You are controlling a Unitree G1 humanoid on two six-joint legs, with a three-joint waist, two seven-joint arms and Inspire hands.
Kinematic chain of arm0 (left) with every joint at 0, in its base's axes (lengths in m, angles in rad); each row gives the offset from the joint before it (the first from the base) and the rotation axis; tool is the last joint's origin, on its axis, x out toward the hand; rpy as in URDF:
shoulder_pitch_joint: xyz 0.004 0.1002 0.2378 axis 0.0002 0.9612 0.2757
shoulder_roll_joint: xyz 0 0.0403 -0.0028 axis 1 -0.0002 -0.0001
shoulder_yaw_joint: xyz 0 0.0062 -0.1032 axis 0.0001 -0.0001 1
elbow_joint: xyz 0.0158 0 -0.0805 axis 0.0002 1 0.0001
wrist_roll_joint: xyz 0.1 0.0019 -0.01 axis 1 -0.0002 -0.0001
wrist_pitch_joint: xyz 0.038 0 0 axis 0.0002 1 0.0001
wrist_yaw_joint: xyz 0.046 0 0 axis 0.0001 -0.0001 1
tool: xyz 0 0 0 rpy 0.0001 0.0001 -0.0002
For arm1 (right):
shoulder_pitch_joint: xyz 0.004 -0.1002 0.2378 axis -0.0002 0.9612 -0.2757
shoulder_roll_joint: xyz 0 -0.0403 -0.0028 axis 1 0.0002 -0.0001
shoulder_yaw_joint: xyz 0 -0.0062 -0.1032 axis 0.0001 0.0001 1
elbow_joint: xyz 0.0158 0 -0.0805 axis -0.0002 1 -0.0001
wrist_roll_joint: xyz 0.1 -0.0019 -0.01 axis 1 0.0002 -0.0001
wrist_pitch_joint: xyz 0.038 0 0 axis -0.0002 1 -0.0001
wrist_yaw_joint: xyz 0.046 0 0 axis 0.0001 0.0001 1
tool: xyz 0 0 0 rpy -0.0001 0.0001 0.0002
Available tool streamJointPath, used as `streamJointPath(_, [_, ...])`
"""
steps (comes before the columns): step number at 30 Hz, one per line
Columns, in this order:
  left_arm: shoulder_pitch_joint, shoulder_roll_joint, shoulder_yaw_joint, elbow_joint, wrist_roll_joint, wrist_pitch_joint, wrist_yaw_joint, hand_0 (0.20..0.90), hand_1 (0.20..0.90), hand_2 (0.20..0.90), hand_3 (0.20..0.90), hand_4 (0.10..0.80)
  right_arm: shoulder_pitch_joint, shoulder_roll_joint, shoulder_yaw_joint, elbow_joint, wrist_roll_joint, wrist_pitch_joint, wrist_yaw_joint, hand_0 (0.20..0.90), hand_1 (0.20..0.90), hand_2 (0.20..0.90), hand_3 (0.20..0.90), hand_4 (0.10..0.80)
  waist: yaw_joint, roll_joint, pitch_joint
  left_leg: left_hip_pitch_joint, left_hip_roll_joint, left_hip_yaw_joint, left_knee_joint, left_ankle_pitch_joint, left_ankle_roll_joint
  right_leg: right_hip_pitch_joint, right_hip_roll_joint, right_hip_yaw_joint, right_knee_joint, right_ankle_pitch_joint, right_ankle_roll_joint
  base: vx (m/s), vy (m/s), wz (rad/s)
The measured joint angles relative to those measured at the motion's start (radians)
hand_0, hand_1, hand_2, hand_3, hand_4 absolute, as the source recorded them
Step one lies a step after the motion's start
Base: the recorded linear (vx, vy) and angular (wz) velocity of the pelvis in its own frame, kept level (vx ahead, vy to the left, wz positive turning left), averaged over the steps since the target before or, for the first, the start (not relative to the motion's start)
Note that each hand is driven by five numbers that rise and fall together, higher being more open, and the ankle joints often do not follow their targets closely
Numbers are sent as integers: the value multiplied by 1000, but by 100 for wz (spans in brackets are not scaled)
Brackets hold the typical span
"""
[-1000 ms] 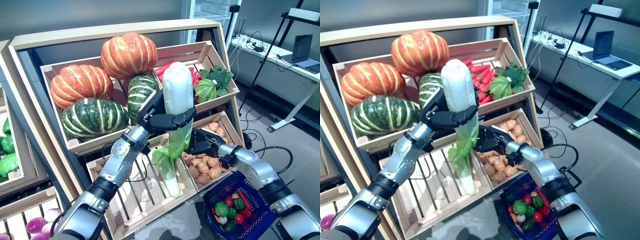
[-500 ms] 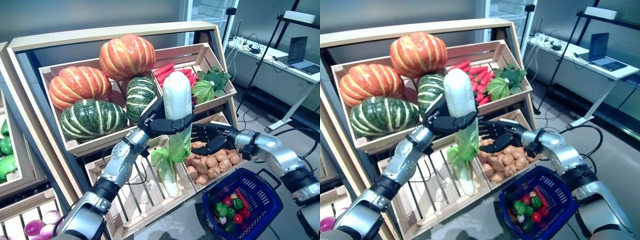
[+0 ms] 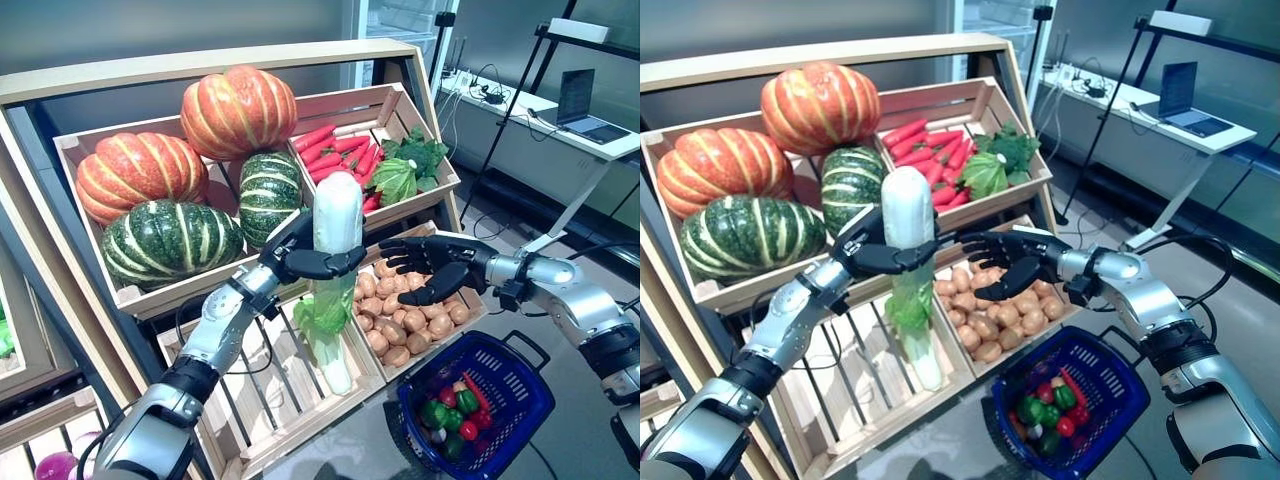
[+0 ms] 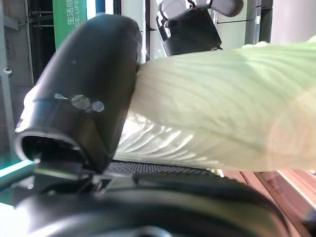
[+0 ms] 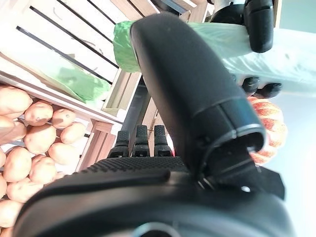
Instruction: Put vegetables into the basket
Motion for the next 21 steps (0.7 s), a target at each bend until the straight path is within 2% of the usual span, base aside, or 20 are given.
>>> streamJointPath(8, [0,-37,0,0,-8,0,-5,300,300,300,300,400,1,93,0,-4,16,52,14,900,900,900,900,800,-8,0,0,1,0,0,0,0,0,0,0,0,0,0,0,0,0,0])
streamJointPath(14, [0,-71,0,-4,-21,0,4,300,300,300,300,400,5,221,0,-1,171,129,7,900,900,900,900,800,-6,0,1,1,0,0,0,0,0,1,0,-1,-1,0,0,0,0,0])
streamJointPath(21, [10,-77,0,-4,-21,0,17,300,300,300,300,400,7,270,-15,28,213,184,-21,900,900,900,900,800,22,-1,1,0,0,-2,0,0,0,3,0,-4,-2,0,0,0,0,0])
